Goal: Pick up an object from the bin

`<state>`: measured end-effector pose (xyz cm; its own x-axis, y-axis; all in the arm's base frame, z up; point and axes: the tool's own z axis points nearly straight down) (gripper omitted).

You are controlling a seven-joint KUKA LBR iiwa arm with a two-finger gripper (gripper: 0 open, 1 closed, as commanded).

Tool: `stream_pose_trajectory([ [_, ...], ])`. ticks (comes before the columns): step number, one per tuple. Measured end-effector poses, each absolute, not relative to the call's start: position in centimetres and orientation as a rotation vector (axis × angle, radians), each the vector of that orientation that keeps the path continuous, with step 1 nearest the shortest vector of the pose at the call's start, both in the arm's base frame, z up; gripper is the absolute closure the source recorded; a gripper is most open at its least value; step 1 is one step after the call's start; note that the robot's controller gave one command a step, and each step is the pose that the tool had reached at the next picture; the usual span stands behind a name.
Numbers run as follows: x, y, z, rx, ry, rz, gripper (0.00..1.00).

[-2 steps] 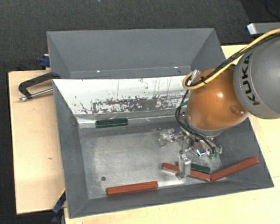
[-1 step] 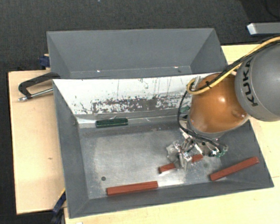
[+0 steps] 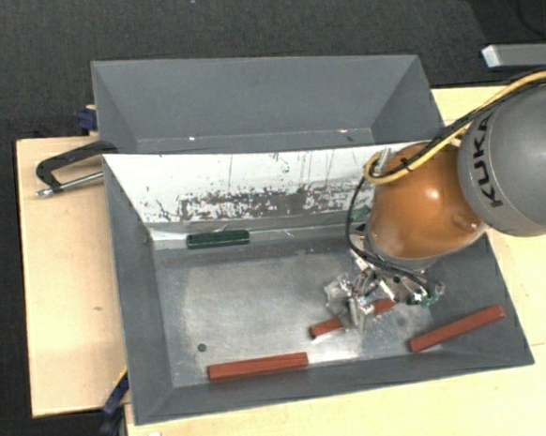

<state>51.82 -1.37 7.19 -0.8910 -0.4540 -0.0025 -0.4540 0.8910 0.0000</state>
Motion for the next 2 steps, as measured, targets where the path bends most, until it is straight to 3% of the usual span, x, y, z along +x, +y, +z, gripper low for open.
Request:
stream_pose_trajectory([
  [1, 52.4, -1.0, 11.3, -0.722, 3.06, 0.004, 1.0],
  [2, 53.4, -0.8, 7.8, -0.789, 3.037, 0.002, 0.0],
])
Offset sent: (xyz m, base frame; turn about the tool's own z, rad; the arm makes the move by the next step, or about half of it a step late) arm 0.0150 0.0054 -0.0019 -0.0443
